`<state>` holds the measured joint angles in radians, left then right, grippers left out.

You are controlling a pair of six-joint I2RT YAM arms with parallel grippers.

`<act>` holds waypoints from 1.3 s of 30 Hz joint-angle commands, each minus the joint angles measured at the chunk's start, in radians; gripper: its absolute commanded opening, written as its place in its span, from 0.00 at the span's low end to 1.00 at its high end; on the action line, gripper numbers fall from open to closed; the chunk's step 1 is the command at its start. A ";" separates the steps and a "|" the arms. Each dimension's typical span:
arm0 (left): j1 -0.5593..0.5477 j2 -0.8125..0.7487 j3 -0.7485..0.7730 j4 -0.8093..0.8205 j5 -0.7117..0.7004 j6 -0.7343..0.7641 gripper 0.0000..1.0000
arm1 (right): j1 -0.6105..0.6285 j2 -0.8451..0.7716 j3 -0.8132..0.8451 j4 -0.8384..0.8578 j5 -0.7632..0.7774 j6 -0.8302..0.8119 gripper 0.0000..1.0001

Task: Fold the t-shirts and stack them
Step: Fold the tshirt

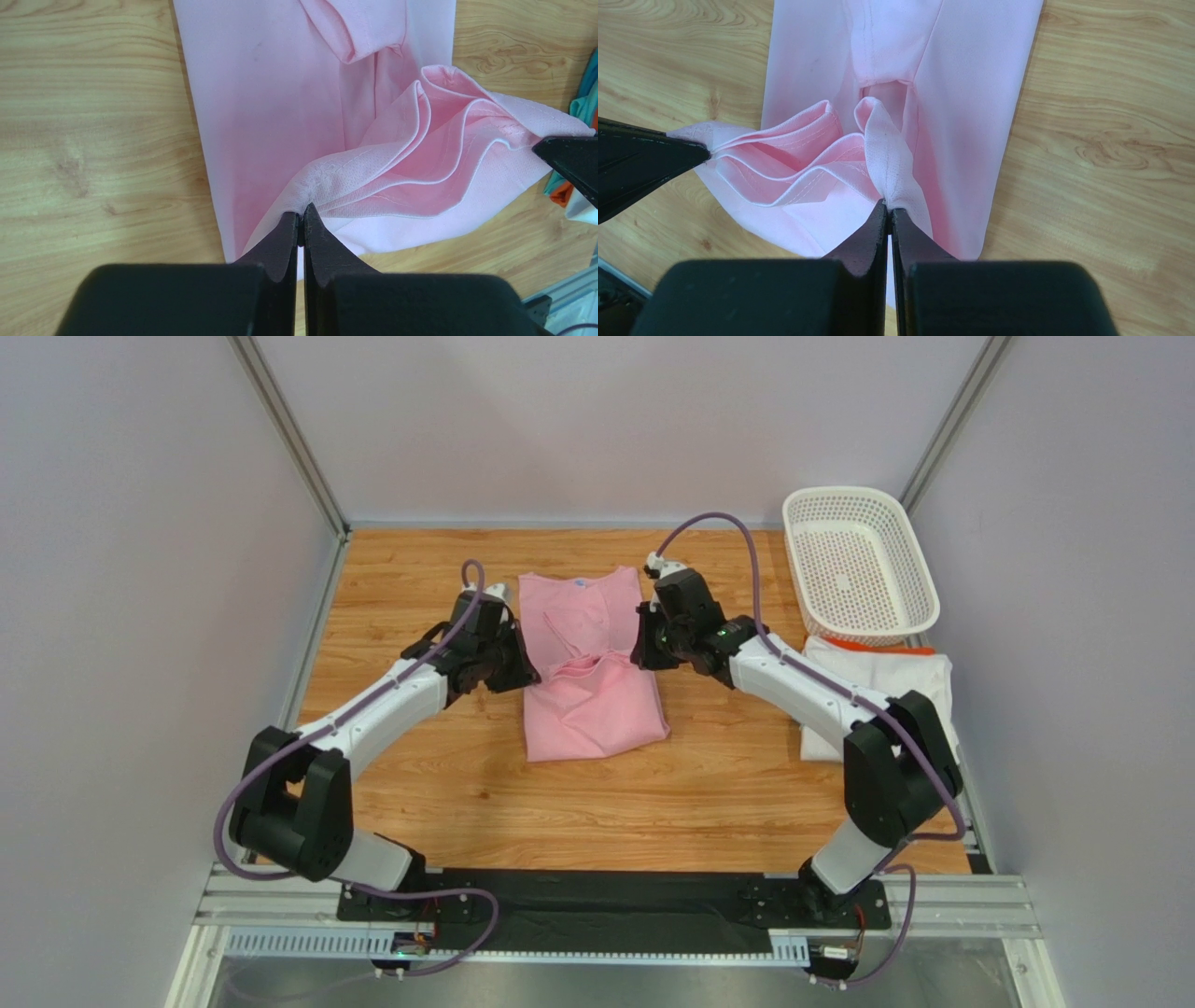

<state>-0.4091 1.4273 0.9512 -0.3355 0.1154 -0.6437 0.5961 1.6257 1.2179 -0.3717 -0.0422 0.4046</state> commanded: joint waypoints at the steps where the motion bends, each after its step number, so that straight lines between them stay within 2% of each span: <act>1: 0.023 0.051 0.060 0.044 0.026 0.059 0.00 | -0.025 0.046 0.064 0.036 -0.031 -0.033 0.00; 14: 0.064 0.255 0.124 0.076 0.064 0.050 0.01 | -0.084 0.259 0.181 0.031 -0.087 -0.062 0.00; 20: 0.081 0.306 0.173 0.061 0.072 0.076 0.17 | -0.102 0.336 0.259 -0.010 -0.087 -0.101 0.05; 22: 0.081 0.308 0.192 0.040 0.082 0.084 0.33 | -0.108 0.344 0.287 -0.036 -0.079 -0.096 0.17; 23: 0.081 0.305 0.202 0.038 0.089 0.085 0.49 | -0.108 0.341 0.292 -0.050 -0.082 -0.096 0.25; 24: 0.081 0.289 0.207 0.035 0.093 0.084 0.56 | -0.108 0.333 0.293 -0.058 -0.081 -0.098 0.28; 25: 0.081 0.280 0.210 0.030 0.102 0.079 0.67 | -0.108 0.317 0.293 -0.065 -0.085 -0.104 0.37; 26: 0.081 0.268 0.212 0.029 0.110 0.072 0.79 | -0.108 0.306 0.296 -0.078 -0.109 -0.113 0.51; 27: 0.081 0.240 0.210 0.023 0.116 0.067 0.97 | -0.108 0.281 0.301 -0.094 -0.119 -0.121 0.75; 30: 0.079 0.176 0.178 0.020 0.124 0.046 1.00 | -0.107 0.209 0.264 -0.115 -0.150 -0.109 0.99; 34: 0.067 0.081 0.082 0.049 0.147 0.015 1.00 | -0.076 0.082 0.132 -0.076 -0.220 -0.066 1.00; 39: 0.021 0.035 0.012 0.096 0.187 -0.013 1.00 | -0.036 -0.071 -0.117 0.092 -0.360 0.029 1.00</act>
<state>-0.3645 1.4776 0.9955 -0.2867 0.2550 -0.6254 0.5373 1.6184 1.2022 -0.3859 -0.2806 0.3553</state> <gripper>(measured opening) 0.993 0.998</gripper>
